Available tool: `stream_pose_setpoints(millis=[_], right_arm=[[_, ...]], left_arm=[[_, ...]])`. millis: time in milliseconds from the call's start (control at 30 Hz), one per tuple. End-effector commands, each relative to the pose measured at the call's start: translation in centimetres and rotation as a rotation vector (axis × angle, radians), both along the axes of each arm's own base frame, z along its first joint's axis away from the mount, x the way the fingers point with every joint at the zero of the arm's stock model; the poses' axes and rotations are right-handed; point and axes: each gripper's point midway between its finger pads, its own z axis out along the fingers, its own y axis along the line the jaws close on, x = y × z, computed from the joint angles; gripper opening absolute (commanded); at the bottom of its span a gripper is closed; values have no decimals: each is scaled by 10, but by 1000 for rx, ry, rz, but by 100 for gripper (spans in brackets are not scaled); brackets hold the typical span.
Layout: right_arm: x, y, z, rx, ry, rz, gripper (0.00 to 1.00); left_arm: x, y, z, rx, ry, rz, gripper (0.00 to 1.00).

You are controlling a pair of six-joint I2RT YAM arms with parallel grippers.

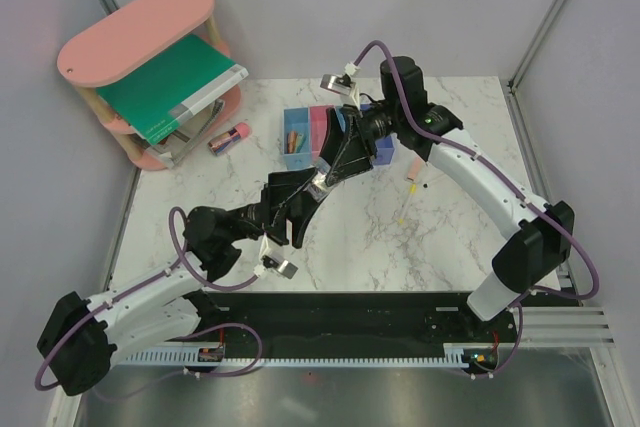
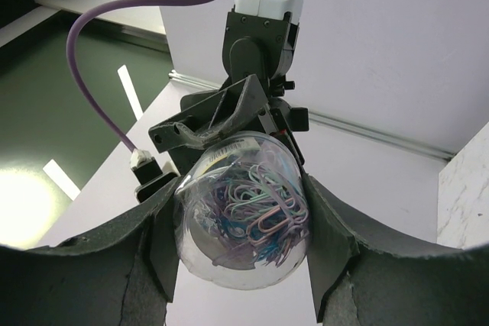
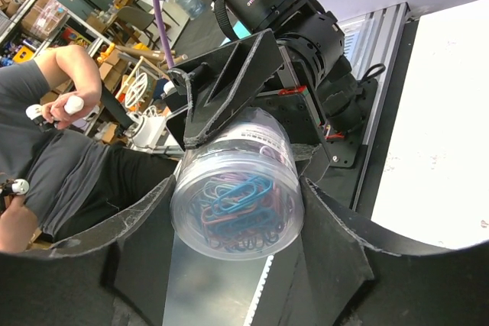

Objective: Sort the stationery into containers
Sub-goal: Place the stationery in the storage box.

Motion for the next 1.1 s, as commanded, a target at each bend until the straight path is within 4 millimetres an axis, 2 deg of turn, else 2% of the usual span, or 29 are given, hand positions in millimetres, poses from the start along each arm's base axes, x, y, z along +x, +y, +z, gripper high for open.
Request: stream_pose_setpoints(millis=[0, 67, 133, 167, 233, 267, 333, 433, 467, 500, 533, 600, 667, 733, 767, 800, 833, 867, 900, 967, 1000, 1033, 1067], right_arm=[[-16, -6, 14, 31, -39, 32, 36], [-16, -6, 14, 30, -37, 30, 31], [-18, -7, 14, 31, -39, 30, 30], [-18, -8, 15, 33, -41, 30, 29], [-19, -8, 14, 30, -37, 30, 29], [-19, -8, 15, 31, -39, 30, 27], [-20, -9, 14, 29, -36, 30, 25], [-20, -9, 14, 32, -42, 29, 21], [-21, -9, 13, 32, -42, 29, 20], [-21, -9, 12, 33, -43, 29, 19], [-20, -9, 11, 32, -42, 26, 17], [-19, -9, 9, 30, -39, 24, 16], [-18, -9, 8, 31, -41, 24, 16], [-16, -8, 8, 31, -42, 21, 15], [-14, -7, 8, 36, -49, 21, 15], [-11, -6, 7, 35, -49, 15, 15], [-3, -6, 6, 27, -45, -18, 13], [6, -4, 2, 23, -47, -43, 11], [21, -8, -1, 17, -46, -89, 9], [48, -7, -9, -1, -45, -179, 6], [68, -13, -13, -7, -57, -246, 6], [80, -15, -17, -12, -64, -287, 6], [99, -16, -23, -21, -88, -346, 6]], left_arm=[[-1, 8, 34, -88, -90, 39, 2], [4, 7, 32, -85, -77, 58, 2], [12, 6, 29, -77, -59, 80, 5], [16, 7, 28, -79, -50, 99, 13], [24, 4, 23, -58, -39, 127, 21], [29, 4, 21, -53, -32, 150, 30], [39, 1, 11, -11, -22, 189, 37], [51, 6, 3, 18, 20, 255, 55], [56, 6, -6, 47, 68, 274, 65], [58, 7, -11, 61, 100, 280, 70], [54, 12, -6, 50, 107, 280, 75], [50, 15, -19, 81, 164, 267, 99], [39, 21, -20, 84, 170, 247, 100], [36, 25, -40, 130, 208, 252, 100], [29, 32, -36, 117, 199, 255, 100], [29, 33, -51, 160, 235, 260, 100], [26, 36, -52, 167, 242, 264, 100], [22, 43, -45, 151, 245, 272, 100], [23, 45, -55, 189, 287, 281, 100], [23, 53, -49, 186, 334, 306, 100], [22, 57, -59, 228, 384, 318, 100], [22, 59, -61, 242, 417, 327, 100], [23, 64, -53, 223, 454, 342, 100]])
